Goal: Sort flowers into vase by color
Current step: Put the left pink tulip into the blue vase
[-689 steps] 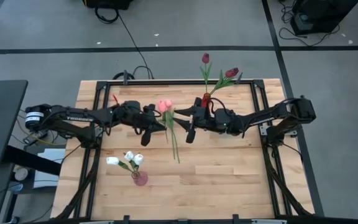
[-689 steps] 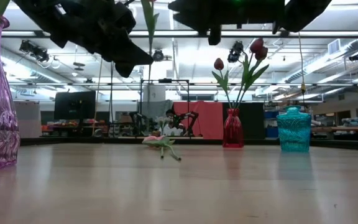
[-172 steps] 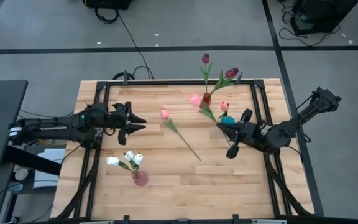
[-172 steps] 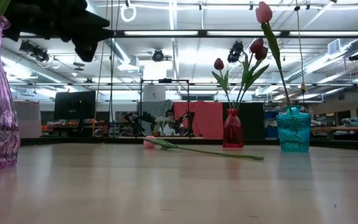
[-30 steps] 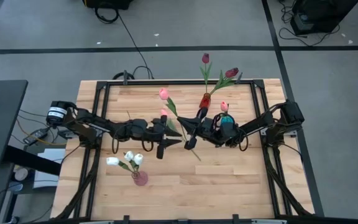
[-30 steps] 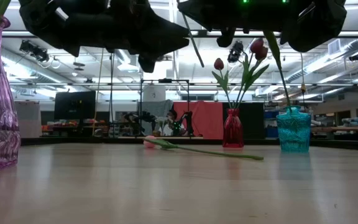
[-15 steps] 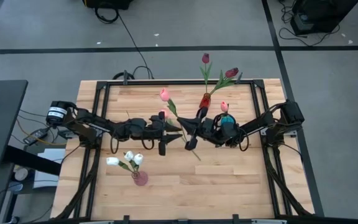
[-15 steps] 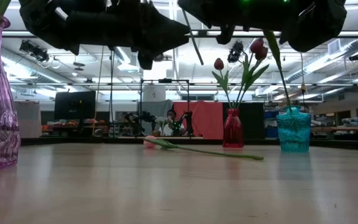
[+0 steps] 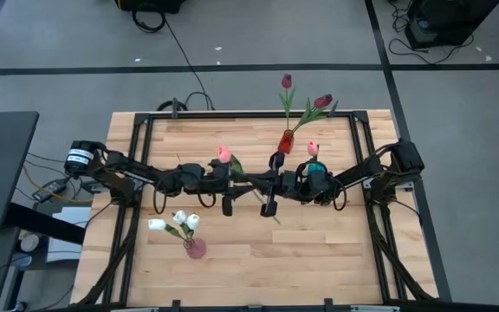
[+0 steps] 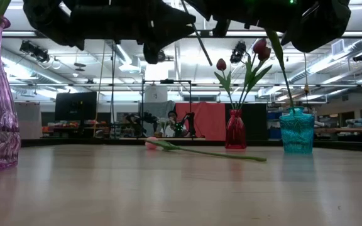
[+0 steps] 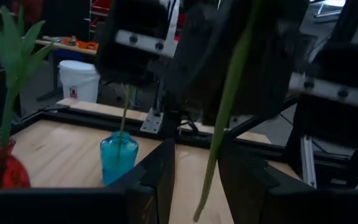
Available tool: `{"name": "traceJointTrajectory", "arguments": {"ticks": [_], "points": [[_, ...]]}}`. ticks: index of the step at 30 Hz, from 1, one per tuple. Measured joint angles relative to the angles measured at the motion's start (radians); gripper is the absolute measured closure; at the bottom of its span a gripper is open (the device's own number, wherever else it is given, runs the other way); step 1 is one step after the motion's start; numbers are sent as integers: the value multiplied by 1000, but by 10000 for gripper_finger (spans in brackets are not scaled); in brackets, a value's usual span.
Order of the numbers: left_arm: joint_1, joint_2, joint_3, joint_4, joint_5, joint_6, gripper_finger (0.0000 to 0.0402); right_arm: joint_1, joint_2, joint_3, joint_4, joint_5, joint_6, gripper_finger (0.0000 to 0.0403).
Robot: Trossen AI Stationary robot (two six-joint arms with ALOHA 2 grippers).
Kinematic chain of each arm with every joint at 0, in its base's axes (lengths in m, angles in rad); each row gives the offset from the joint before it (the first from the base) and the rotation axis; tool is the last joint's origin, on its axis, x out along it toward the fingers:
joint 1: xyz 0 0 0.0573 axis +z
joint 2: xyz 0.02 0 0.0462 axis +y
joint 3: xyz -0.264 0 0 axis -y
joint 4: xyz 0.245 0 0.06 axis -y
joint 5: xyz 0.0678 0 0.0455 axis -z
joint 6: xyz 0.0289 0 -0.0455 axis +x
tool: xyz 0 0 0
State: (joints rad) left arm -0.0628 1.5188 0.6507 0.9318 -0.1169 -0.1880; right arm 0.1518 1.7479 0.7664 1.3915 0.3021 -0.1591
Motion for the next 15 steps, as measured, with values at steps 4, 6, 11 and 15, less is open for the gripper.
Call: {"name": "traceJointTrajectory", "arguments": {"ticks": [4,6,11,15], "points": [[0,8,33,-9,36,0,275,-1,1,0,-25,-31,-1,400],[0,13,44,-22,47,1,275,-1,1,0,-26,-32,-1,400],[4,15,44,-81,51,25,318,5,1,0,-27,-29,-22,400],[17,15,44,-103,87,27,387,13,1,0,-28,3,-27,400]]}}
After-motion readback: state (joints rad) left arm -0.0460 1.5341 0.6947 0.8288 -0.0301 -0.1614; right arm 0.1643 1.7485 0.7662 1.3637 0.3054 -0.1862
